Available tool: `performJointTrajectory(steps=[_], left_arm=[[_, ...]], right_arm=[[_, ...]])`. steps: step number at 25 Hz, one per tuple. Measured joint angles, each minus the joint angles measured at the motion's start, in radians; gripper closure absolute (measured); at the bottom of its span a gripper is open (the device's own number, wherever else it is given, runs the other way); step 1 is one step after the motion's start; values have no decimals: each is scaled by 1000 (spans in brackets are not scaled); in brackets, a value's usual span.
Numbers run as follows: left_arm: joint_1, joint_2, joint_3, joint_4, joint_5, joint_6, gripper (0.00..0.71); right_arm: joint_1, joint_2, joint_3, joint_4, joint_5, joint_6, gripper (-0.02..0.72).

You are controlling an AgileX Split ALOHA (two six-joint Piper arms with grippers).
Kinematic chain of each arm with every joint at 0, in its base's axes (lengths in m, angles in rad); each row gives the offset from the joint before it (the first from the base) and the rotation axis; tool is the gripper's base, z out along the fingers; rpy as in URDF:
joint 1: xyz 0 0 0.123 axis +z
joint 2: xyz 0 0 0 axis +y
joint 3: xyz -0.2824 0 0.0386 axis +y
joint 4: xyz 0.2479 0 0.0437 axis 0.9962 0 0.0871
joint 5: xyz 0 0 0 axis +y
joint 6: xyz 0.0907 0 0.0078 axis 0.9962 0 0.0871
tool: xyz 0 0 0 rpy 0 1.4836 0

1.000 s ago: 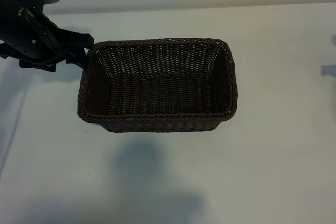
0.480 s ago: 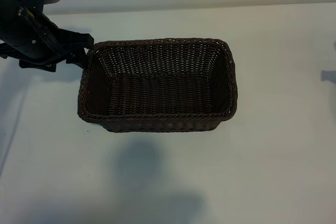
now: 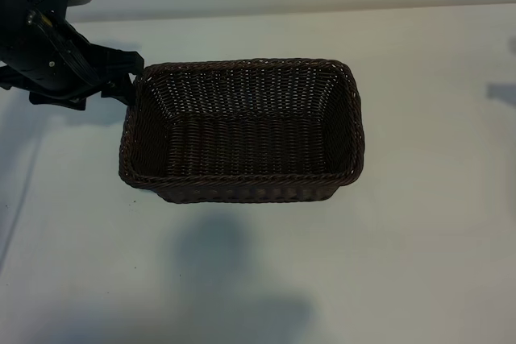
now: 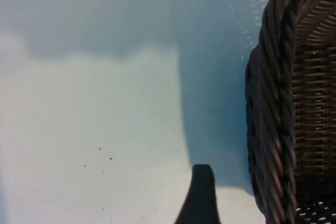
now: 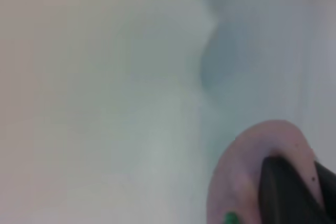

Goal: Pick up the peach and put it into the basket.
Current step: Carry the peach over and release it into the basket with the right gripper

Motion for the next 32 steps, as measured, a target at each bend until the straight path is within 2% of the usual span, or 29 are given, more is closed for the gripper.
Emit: performJointTrajectory(steps=[4,8,22,32], left_arm=[[0,0,0,0,0,0,117],[0,0,0,0,0,0,117],[0,0,0,0,5,0,118],[0,0,0,0,8,0,118]], right_arm=[[29,-65,-98,2,69,0,660],[112,-71,-194,3,113,4,660],[527,25,-341,7,101,131,660],[777,107,-373,10,69,158,660]])
